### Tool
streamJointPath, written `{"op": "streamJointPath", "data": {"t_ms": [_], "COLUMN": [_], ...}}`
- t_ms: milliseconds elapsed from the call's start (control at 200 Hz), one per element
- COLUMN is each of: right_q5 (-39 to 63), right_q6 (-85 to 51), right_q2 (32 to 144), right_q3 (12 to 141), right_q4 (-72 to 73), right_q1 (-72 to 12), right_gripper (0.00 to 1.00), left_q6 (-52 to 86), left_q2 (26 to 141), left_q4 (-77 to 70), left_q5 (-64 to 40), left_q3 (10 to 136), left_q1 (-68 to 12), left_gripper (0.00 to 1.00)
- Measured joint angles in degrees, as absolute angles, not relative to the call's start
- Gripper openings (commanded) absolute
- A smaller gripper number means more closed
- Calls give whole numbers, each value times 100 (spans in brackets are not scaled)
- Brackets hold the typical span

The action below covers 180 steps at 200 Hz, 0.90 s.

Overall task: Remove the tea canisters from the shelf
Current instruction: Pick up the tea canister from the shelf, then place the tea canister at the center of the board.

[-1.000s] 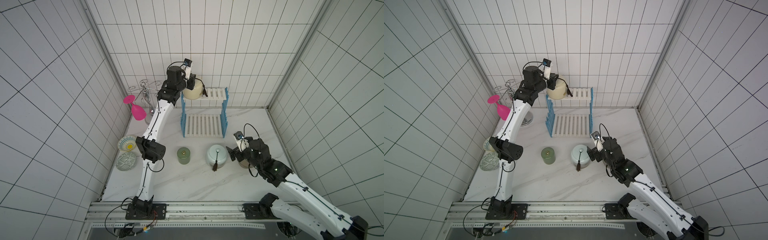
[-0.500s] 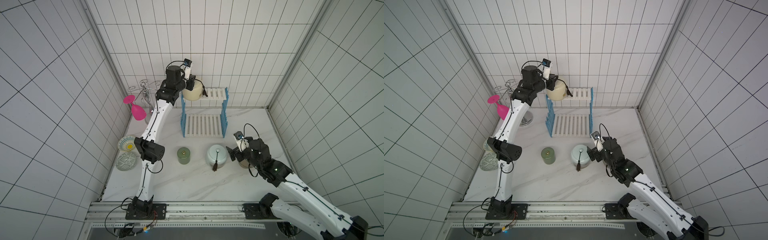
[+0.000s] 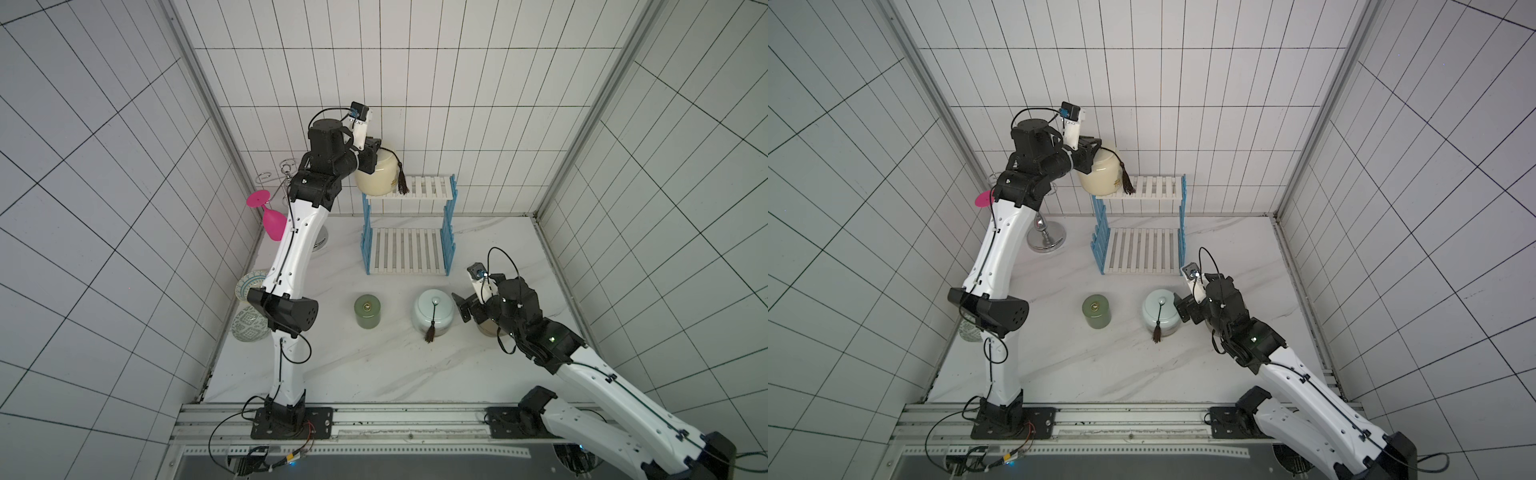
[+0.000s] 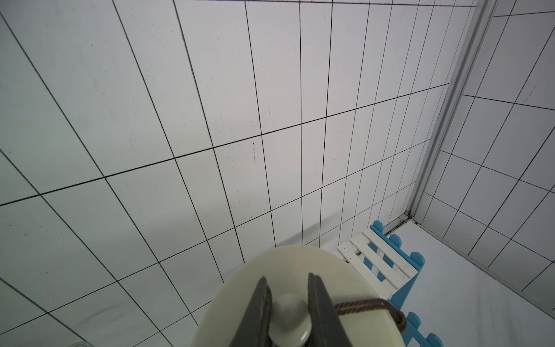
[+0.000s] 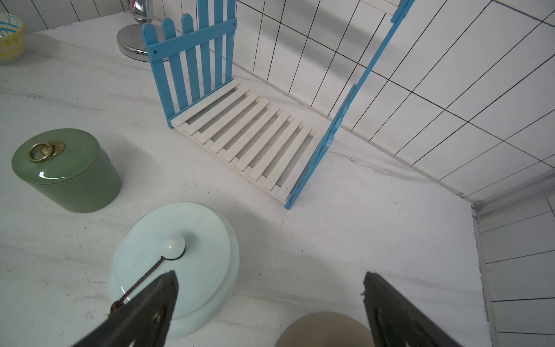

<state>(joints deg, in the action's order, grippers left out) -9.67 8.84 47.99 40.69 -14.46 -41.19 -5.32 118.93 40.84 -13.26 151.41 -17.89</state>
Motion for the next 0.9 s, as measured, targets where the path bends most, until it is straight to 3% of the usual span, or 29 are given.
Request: {"op": "streamJointPath", "data": {"t_ms": [275, 899], "right_q5": [-965, -921], "right_q6": [884, 886], "right_q2": [4792, 4777], "right_q3": [4069, 4069], "right_q4": [-1444, -1441], "right_q1": [-4121, -4121], "right_gripper": [99, 100], "left_q6": [-410, -801], "left_q2": [10910, 8132], "left_q4": [4362, 4777], "left_q5": [-1382, -1380], "left_q3": [13939, 9913], "left_q1": [-1398, -652], "left_gripper": [0, 0]}}
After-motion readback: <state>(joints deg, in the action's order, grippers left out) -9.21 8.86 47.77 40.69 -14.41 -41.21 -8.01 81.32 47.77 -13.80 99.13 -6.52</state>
